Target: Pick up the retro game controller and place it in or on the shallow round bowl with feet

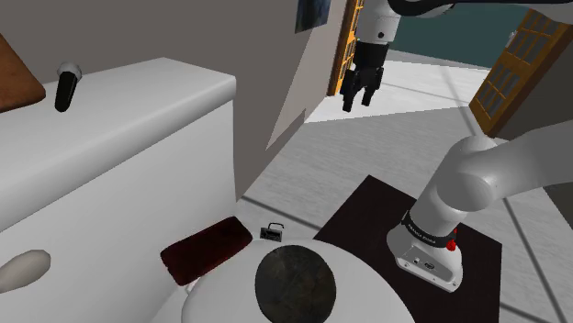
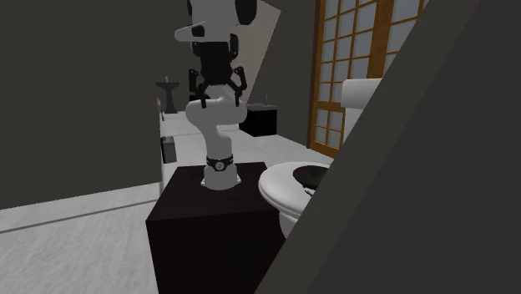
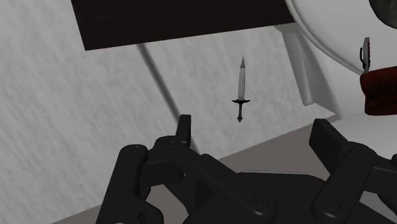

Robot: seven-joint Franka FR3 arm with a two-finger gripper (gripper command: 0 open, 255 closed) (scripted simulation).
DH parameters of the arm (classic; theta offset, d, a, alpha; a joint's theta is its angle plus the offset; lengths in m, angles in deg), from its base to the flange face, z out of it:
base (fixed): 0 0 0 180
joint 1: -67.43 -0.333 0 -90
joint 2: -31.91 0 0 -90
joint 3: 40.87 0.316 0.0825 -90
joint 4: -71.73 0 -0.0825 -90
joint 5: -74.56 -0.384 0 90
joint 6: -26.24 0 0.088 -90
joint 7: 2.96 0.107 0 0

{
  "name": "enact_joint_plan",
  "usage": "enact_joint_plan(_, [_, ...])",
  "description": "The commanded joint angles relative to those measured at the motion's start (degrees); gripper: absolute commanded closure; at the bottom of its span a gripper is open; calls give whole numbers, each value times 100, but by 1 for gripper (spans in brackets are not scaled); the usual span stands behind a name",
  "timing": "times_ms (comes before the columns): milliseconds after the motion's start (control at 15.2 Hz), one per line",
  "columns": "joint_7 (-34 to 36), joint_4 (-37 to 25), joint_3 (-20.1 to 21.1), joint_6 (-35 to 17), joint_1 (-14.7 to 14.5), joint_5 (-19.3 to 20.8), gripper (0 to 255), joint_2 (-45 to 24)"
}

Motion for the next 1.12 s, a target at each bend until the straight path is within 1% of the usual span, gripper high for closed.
enact_joint_plan(0, [0,0,0,0,0,0,0,0])
enact_joint_plan(594, [390,248,1032,-1109,-574,-238,0,-1013])
enact_joint_plan(858, [604,218,1492,-1596,-777,-238,0,-1619])
enact_joint_plan(1056, [798,140,1833,-1946,-903,-167,0,-2131])
